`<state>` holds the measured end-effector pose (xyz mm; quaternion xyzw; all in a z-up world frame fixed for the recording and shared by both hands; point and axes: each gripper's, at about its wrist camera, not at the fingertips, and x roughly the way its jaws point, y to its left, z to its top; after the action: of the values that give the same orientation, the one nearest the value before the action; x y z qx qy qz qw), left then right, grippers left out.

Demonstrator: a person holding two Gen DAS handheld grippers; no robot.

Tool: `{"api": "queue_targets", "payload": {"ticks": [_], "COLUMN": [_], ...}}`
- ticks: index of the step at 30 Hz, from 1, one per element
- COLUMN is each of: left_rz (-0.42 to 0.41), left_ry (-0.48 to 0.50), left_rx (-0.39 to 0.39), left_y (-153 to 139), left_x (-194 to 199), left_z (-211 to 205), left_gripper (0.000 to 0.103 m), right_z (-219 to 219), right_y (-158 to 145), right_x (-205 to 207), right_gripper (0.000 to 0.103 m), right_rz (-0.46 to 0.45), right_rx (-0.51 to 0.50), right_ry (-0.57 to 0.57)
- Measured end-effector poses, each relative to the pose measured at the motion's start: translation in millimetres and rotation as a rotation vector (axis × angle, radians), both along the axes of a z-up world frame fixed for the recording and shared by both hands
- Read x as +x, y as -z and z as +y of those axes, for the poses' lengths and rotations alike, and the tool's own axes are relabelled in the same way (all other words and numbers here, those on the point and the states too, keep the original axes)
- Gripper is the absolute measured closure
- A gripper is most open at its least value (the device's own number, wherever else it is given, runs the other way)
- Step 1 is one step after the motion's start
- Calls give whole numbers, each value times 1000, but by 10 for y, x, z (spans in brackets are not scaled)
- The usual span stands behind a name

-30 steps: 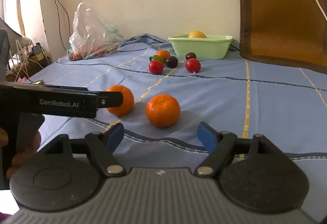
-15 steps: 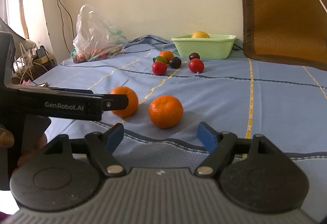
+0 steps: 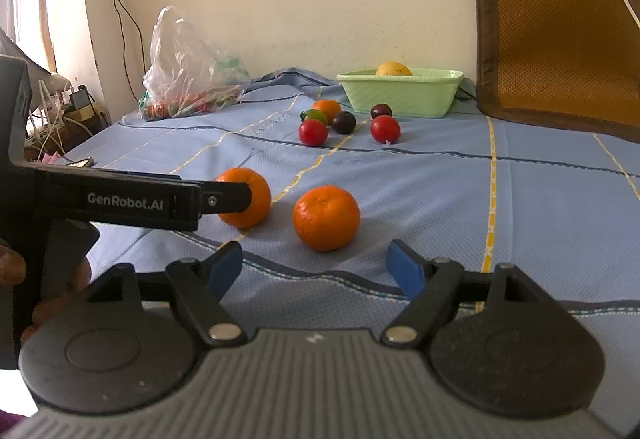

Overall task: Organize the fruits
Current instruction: 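Close the left gripper on a mandarin while the right gripper grasps another mandarin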

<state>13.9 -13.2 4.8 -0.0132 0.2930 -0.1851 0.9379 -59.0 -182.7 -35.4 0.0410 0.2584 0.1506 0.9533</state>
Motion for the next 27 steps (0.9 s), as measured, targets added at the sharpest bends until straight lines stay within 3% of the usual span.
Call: {"api": "queue_targets", "payload": {"ticks": [8, 13, 16, 19, 20, 21, 24, 27], "left_rz": [-11, -25, 0, 40, 46, 74, 150, 155], "left_ry": [30, 66, 97, 108, 122, 152, 174, 172], "left_rx": [-95, -75, -57, -58, -62, -85, -142, -164], "left_y": [-14, -38, -26, -1, -10, -30, -138, -358], "left_x": [-27, -57, -19, 39, 61, 109, 321, 648], "left_z": [133, 73, 10, -1, 2, 8, 37, 39], "left_gripper": [12, 13, 24, 48, 61, 61, 61, 61], "right_z": [48, -6, 11, 43, 60, 73, 68, -39], "right_y": [3, -9, -28, -52, -56, -58, -111, -248], "right_x": [-7, 22, 98, 171, 203, 238, 358, 582], "right_gripper": [22, 28, 35, 48, 54, 62, 64, 64], "right_rz": [-1, 3, 9, 1, -6, -3, -3, -13], "right_rx": [-35, -25, -76, -107, -130, -143, -153, -105], "right_ry": [4, 38, 17, -28, -44, -62, -107, -105]}}
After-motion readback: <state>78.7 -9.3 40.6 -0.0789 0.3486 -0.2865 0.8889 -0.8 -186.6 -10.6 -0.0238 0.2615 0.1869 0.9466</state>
